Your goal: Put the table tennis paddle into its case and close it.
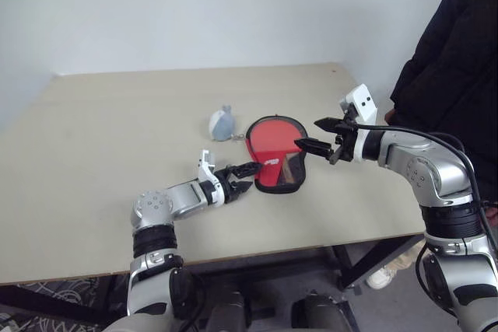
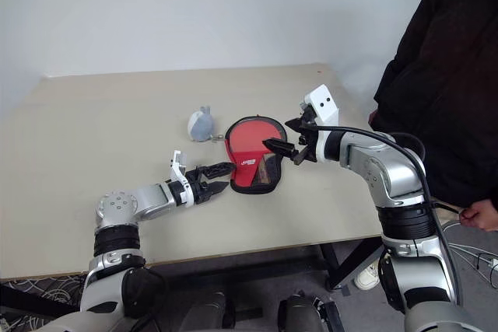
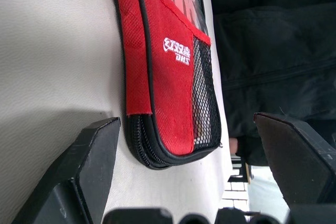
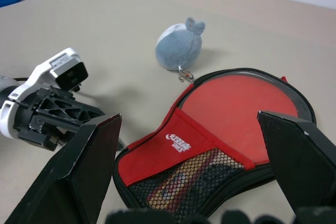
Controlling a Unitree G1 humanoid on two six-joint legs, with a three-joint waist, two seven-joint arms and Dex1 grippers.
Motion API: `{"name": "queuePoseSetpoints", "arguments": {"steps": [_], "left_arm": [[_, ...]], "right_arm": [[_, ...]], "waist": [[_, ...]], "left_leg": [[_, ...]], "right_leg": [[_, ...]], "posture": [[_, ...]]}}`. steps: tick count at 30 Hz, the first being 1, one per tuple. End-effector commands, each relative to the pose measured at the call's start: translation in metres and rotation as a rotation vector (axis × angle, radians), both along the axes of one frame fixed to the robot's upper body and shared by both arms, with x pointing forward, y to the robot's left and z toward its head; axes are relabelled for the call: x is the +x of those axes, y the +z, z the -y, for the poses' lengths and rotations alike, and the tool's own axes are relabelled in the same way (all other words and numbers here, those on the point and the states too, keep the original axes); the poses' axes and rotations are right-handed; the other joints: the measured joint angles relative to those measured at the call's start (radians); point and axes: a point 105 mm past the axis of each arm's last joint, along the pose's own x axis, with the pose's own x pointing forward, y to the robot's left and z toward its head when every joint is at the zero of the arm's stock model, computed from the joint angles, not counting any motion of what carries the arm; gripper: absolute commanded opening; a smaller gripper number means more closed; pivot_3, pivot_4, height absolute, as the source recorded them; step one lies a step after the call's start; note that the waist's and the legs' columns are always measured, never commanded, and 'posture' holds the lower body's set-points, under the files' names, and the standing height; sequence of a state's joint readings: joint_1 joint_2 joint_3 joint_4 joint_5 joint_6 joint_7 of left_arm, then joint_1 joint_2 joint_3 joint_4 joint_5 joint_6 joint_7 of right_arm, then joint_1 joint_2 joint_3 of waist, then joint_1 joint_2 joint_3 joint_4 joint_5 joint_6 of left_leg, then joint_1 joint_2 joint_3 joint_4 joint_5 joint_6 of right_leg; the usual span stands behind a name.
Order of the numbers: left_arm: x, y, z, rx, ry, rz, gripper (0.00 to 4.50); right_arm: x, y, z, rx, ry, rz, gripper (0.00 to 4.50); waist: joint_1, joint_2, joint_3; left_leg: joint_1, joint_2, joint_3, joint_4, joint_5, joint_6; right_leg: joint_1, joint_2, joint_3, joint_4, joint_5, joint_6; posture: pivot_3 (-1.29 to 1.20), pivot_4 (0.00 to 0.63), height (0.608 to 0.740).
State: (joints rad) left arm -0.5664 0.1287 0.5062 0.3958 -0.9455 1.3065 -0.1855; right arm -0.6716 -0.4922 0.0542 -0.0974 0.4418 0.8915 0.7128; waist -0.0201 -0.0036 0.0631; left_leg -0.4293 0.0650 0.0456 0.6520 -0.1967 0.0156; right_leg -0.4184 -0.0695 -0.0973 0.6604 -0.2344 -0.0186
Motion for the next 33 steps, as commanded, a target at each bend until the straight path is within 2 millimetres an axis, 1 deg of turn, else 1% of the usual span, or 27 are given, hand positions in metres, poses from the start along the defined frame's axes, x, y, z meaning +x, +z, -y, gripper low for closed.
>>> {"name": "queuePoseSetpoints", "arguments": {"steps": [1, 9, 14, 18, 22, 27, 33], "left_arm": [[0.007, 0.017, 0.004, -0.042, -0.01, 0.038, 4.35], [0.008, 0.015, 0.009, -0.047, -0.029, 0.008, 4.35], [0.01, 0.017, 0.011, -0.058, -0.025, 0.0, 4.35], [0.009, 0.012, 0.008, -0.019, -0.021, -0.02, 4.35], [0.004, 0.001, 0.011, 0.06, -0.05, -0.051, 4.35], [0.001, -0.005, 0.01, 0.11, -0.063, -0.072, 4.35], [0.003, 0.002, 0.003, 0.115, -0.064, -0.064, 4.35]], "right_arm": [[-0.004, 0.014, -0.004, 0.019, 0.013, 0.051, 4.5], [-0.005, 0.011, -0.006, 0.028, 0.012, 0.041, 4.5], [-0.005, 0.011, -0.007, 0.031, 0.012, 0.036, 4.5], [-0.005, 0.01, -0.008, 0.033, 0.012, 0.034, 4.5], [-0.005, 0.011, -0.009, 0.037, 0.01, 0.032, 4.5], [-0.004, 0.011, -0.01, 0.041, 0.007, 0.031, 4.5], [-0.004, 0.011, -0.011, 0.044, 0.004, 0.028, 4.5]], "waist": [[0.0, 0.0, 0.0], [0.0, 0.0, 0.0], [0.0, 0.0, 0.0], [0.0, 0.0, 0.0], [0.0, 0.0, 0.0], [0.0, 0.0, 0.0], [0.0, 0.0, 0.0]], "left_leg": [[0.0, 0.0, 0.0, 0.0, 0.0, 0.001], [0.0, 0.0, 0.0, -0.001, 0.001, 0.001], [0.0, 0.0, 0.0, -0.001, 0.001, 0.001], [0.0, 0.0, 0.0, -0.001, 0.001, 0.001], [0.0, 0.0, 0.0, -0.001, 0.001, 0.001], [0.0, 0.0, 0.0, -0.001, 0.001, 0.001], [0.0, 0.0, 0.0, -0.001, 0.0, 0.001]], "right_leg": [[0.0, 0.0, 0.0, 0.0, 0.0, 0.0], [0.0, 0.0, 0.0, 0.0, 0.0, 0.0], [0.0, 0.0, 0.0, 0.0, 0.0, 0.0], [0.0, 0.0, 0.0, 0.0, 0.0, 0.0], [0.0, 0.0, 0.0, 0.0, 0.0, 0.0], [0.0, 0.0, 0.0, 0.0, 0.0, 0.0], [0.0, 0.0, 0.0, 0.0, 0.0, 0.0]], "posture": [[0.0, 0.0, 0.725], [0.0, 0.0, 0.725], [0.0, 0.0, 0.725], [0.0, 0.0, 0.725], [0.0, 0.0, 0.725], [0.0, 0.0, 0.725], [0.0, 0.0, 0.725]]}}
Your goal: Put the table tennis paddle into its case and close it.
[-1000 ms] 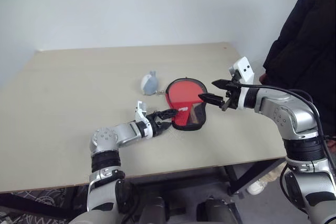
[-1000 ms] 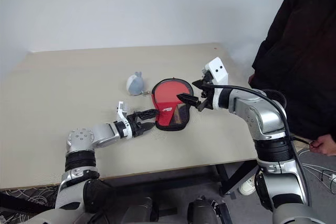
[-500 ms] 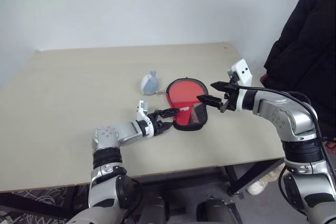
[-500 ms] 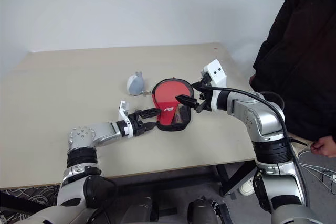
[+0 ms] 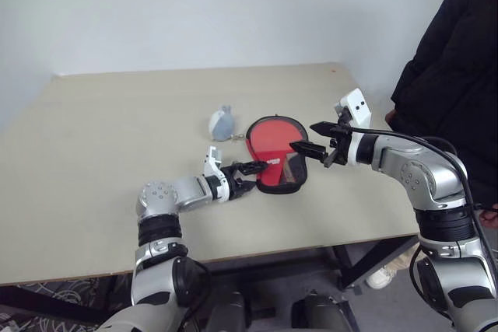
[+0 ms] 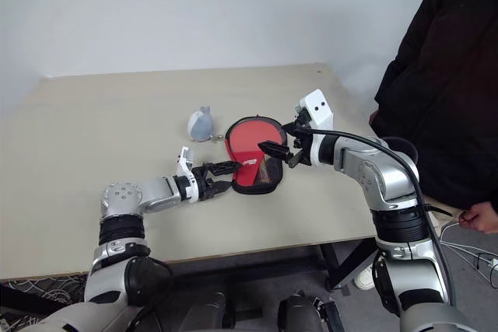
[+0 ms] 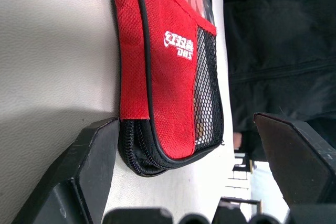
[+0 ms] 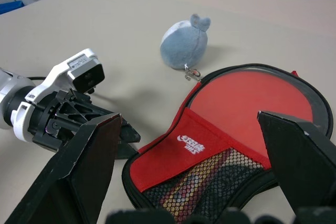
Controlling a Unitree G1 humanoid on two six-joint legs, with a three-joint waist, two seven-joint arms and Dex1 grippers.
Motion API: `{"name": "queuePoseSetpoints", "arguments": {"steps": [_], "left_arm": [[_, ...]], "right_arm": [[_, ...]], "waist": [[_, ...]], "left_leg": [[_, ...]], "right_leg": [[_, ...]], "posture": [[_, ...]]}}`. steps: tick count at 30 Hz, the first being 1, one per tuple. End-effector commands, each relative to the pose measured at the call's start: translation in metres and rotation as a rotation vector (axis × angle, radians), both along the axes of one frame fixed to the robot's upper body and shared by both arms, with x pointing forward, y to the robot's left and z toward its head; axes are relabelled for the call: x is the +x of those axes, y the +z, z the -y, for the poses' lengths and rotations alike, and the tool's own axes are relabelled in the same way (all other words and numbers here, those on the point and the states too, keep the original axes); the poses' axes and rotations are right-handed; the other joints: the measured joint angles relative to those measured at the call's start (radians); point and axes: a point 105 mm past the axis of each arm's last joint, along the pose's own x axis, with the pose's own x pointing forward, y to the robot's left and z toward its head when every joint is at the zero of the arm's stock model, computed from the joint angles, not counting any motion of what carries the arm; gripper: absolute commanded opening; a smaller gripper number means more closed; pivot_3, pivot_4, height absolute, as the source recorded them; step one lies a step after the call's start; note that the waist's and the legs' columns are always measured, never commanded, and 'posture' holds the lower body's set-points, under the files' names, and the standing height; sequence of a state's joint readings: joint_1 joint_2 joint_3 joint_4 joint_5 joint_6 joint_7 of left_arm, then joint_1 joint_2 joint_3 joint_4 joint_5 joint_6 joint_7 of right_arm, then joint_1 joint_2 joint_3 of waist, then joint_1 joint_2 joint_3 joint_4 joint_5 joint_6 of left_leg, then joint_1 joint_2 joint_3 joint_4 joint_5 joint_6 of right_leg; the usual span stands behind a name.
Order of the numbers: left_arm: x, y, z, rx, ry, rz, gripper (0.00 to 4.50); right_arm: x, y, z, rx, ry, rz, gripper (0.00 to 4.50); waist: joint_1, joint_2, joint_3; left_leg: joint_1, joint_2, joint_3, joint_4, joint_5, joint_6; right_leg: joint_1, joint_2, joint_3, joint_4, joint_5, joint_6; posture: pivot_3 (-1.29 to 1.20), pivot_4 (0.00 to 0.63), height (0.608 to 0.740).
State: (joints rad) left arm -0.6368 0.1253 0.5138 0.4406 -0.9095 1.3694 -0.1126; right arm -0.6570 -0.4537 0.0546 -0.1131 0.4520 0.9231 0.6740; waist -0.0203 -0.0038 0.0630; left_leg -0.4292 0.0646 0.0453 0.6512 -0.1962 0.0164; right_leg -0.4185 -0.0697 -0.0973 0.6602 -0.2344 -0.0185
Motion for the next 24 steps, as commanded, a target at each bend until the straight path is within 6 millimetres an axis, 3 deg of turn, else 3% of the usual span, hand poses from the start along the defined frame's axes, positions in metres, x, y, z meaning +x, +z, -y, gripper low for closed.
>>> {"name": "queuePoseSetpoints", "arguments": {"steps": [1, 8, 24], "left_arm": [[0.0, 0.002, -0.006, 0.047, -0.016, -0.005, 4.35], [-0.004, 0.003, -0.015, 0.046, -0.021, -0.01, 4.35], [0.009, 0.013, 0.009, -0.061, 0.019, 0.033, 4.35]], "right_arm": [[-0.002, 0.017, -0.004, 0.022, 0.013, 0.061, 4.5], [-0.004, 0.017, -0.006, 0.024, 0.018, 0.06, 4.5], [-0.006, 0.016, -0.009, 0.025, 0.024, 0.051, 4.5]], "waist": [[-0.001, 0.0, 0.0], [-0.003, 0.0, 0.0], [0.001, 0.0, 0.0]], "left_leg": [[0.0, 0.0, 0.0, 0.0, 0.0, 0.0], [0.0, 0.0, 0.0, -0.001, 0.0, 0.0], [0.0, -0.001, -0.001, 0.0, -0.001, -0.002]], "right_leg": [[0.0, 0.0, 0.0, 0.0, 0.0, 0.0], [-0.001, 0.0, 0.0, 0.0, 0.0, 0.0], [0.0, -0.001, 0.0, 0.0, 0.0, 0.0]], "posture": [[0.0, 0.0, 0.725], [0.0, 0.0, 0.725], [0.0, 0.0, 0.725]]}}
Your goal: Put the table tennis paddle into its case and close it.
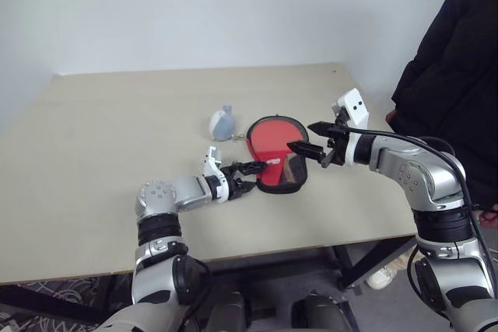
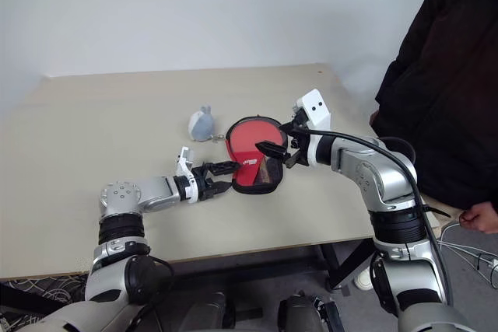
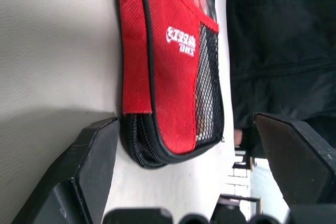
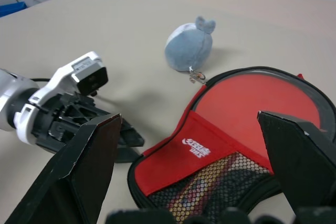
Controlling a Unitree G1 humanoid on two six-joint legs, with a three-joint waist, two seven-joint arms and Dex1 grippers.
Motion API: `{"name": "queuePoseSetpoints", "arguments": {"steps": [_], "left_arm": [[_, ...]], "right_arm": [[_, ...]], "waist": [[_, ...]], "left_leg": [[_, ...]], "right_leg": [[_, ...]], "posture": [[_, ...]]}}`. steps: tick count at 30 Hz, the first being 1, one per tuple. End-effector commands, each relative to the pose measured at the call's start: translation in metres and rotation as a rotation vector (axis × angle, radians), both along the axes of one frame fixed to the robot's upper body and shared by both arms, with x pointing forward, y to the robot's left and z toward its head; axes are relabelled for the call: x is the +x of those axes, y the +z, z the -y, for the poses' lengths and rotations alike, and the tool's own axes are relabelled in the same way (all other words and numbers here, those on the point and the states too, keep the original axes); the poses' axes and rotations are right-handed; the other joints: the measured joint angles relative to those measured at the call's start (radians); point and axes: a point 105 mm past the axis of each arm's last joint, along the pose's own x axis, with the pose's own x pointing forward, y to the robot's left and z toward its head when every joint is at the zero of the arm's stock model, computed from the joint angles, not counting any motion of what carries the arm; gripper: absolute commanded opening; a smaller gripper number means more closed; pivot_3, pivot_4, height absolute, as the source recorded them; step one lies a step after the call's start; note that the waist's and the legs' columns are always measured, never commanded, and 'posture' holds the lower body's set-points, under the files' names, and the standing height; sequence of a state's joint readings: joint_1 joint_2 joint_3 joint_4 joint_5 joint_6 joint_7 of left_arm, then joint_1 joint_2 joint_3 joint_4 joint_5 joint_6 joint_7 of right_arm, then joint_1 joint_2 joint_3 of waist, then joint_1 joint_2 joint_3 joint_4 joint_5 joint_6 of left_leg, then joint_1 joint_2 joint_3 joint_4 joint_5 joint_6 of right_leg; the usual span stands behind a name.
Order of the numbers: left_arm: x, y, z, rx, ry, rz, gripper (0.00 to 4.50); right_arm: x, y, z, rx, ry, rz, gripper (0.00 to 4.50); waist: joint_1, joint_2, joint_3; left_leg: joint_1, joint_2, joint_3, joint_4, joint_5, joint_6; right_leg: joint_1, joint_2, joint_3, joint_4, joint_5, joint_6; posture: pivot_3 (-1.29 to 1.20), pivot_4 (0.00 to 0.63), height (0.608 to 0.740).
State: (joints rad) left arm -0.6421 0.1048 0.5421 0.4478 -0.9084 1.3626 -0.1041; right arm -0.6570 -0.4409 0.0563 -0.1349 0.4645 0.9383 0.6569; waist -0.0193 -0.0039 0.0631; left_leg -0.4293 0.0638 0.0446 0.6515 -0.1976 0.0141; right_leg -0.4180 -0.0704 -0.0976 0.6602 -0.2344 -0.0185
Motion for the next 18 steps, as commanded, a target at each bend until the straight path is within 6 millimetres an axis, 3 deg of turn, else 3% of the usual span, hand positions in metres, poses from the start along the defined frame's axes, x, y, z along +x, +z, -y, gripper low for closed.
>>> {"name": "queuePoseSetpoints", "arguments": {"steps": [1, 12, 18], "left_arm": [[0.0078, 0.0139, 0.0083, -0.046, 0.004, 0.043, 4.35], [0.015, 0.0196, 0.0095, -0.079, 0.028, 0.052, 4.35], [0.0144, 0.0117, 0.0077, -0.05, 0.041, 0.042, 4.35]], "right_arm": [[-0.0029, 0.0134, -0.0035, 0.015, 0.016, 0.049, 4.5], [-0.0039, 0.0118, -0.0052, 0.017, 0.019, 0.042, 4.5], [-0.0033, 0.0121, -0.0056, 0.016, 0.018, 0.043, 4.5]], "waist": [[0.0, 0.0, 0.0], [-0.001, 0.0, 0.0], [-0.001, 0.0, 0.0]], "left_leg": [[0.0, 0.0, 0.0, 0.0, 0.0, 0.0], [0.0, 0.0, 0.0, -0.001, 0.0, 0.0], [0.0, 0.0, 0.0, -0.001, 0.0, 0.0]], "right_leg": [[0.0, 0.0, 0.0, 0.0, 0.0, 0.0], [-0.001, 0.0, 0.0, 0.0, 0.0, 0.0], [-0.001, 0.0, 0.0, 0.0, 0.0, 0.0]], "posture": [[0.0, 0.0, 0.725], [0.0, 0.0, 0.725], [0.0, 0.0, 0.725]]}}
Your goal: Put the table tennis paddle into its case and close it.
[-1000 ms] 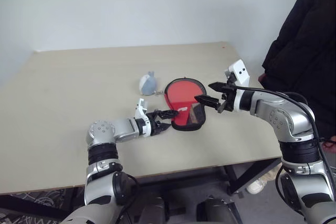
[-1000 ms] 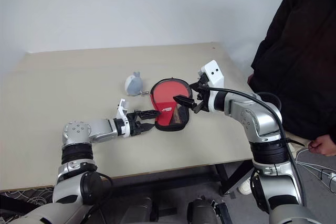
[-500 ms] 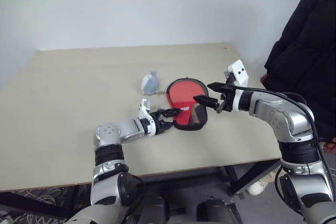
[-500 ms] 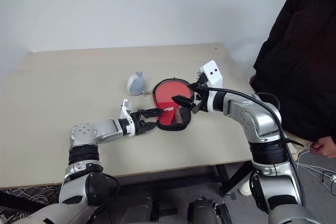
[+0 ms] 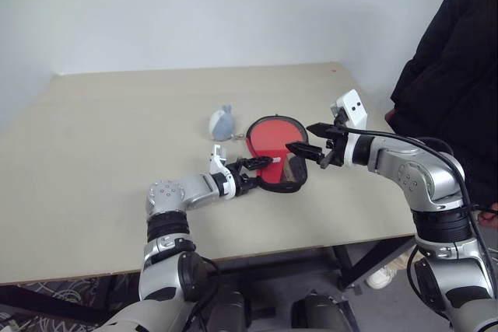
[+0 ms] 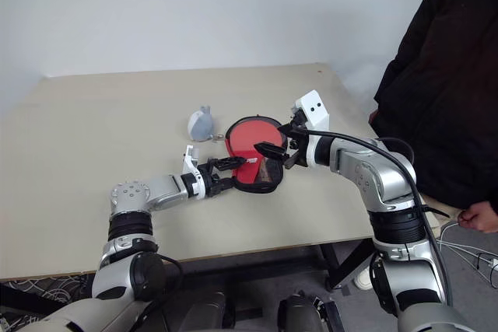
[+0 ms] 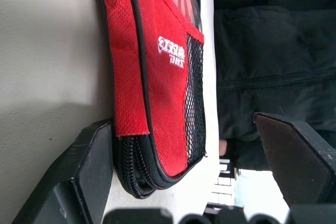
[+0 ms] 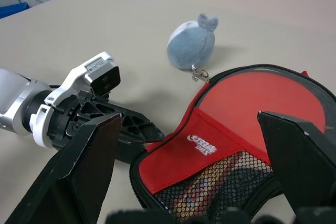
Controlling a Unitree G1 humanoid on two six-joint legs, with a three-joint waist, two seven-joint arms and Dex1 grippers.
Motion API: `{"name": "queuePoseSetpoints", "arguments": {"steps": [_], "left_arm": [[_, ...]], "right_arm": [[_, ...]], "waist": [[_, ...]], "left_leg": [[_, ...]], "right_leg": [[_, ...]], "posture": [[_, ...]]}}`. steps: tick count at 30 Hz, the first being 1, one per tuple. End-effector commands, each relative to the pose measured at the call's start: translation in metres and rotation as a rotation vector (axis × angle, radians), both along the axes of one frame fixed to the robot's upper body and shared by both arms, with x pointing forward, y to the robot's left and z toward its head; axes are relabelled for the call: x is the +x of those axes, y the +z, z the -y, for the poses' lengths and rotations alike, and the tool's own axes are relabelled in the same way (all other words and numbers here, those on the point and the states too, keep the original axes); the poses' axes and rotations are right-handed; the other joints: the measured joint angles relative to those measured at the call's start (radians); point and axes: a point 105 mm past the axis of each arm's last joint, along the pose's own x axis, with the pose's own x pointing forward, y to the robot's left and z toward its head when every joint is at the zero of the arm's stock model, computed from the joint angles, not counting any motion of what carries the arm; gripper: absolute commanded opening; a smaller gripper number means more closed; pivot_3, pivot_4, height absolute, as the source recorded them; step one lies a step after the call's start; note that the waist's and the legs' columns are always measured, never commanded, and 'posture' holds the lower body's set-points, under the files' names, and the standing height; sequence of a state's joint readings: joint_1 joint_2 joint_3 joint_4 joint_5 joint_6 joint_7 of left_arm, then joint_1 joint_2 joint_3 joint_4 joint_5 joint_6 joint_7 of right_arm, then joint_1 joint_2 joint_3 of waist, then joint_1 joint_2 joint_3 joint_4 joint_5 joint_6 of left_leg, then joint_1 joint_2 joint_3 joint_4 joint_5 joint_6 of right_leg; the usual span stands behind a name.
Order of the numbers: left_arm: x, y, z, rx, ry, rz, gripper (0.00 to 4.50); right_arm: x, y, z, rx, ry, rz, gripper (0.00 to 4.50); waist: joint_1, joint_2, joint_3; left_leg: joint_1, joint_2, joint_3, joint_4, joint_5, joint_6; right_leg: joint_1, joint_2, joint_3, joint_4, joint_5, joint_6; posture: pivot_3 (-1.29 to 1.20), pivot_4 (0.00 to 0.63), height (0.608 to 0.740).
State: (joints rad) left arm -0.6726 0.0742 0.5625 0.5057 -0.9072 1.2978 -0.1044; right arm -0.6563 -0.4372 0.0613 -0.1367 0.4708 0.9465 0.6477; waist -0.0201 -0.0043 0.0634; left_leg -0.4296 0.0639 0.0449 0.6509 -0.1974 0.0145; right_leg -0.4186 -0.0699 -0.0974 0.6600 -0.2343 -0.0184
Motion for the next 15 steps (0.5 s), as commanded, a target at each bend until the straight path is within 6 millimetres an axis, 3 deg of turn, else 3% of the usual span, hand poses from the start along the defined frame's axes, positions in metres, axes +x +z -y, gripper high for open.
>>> {"name": "queuePoseSetpoints", "arguments": {"steps": [1, 2, 14, 15], "left_arm": [[0.004, 0.008, 0.0, 0.005, 0.007, 0.035, 4.35], [0.004, 0.006, -0.001, 0.008, 0.007, 0.028, 4.35], [-0.011, -0.017, 0.006, 0.071, -0.065, -0.047, 1.11], [-0.013, -0.019, 0.007, 0.079, -0.074, -0.05, 1.11]], "right_arm": [[-0.003, 0.014, -0.004, 0.016, 0.017, 0.053, 4.5], [-0.003, 0.014, -0.004, 0.016, 0.017, 0.053, 4.5], [-0.003, 0.015, -0.005, -0.012, 0.042, 0.068, 4.5], [-0.003, 0.014, -0.004, -0.025, 0.049, 0.075, 4.5]], "waist": [[0.0, 0.0, 0.0], [0.0, 0.0, 0.0], [0.0, 0.0, 0.0], [0.0, 0.0, 0.0]], "left_leg": [[0.0, 0.0, 0.0, 0.0, 0.0, 0.0], [0.0, 0.0, 0.0, 0.0, 0.0, 0.0], [0.0, 0.0, 0.0, 0.0, 0.0, 0.0], [0.0, 0.0, 0.0, 0.0, 0.0, 0.0]], "right_leg": [[0.0, 0.0, 0.0, 0.0, 0.0, 0.0], [0.0, 0.0, 0.0, 0.0, 0.0, 0.0], [0.0, 0.0, 0.0, 0.0, 0.0, 0.0], [0.0, 0.0, 0.0, 0.0, 0.0, 0.0]], "posture": [[0.0, 0.0, 0.725], [0.0, 0.0, 0.725], [0.0, 0.0, 0.725], [0.0, 0.0, 0.725]]}}
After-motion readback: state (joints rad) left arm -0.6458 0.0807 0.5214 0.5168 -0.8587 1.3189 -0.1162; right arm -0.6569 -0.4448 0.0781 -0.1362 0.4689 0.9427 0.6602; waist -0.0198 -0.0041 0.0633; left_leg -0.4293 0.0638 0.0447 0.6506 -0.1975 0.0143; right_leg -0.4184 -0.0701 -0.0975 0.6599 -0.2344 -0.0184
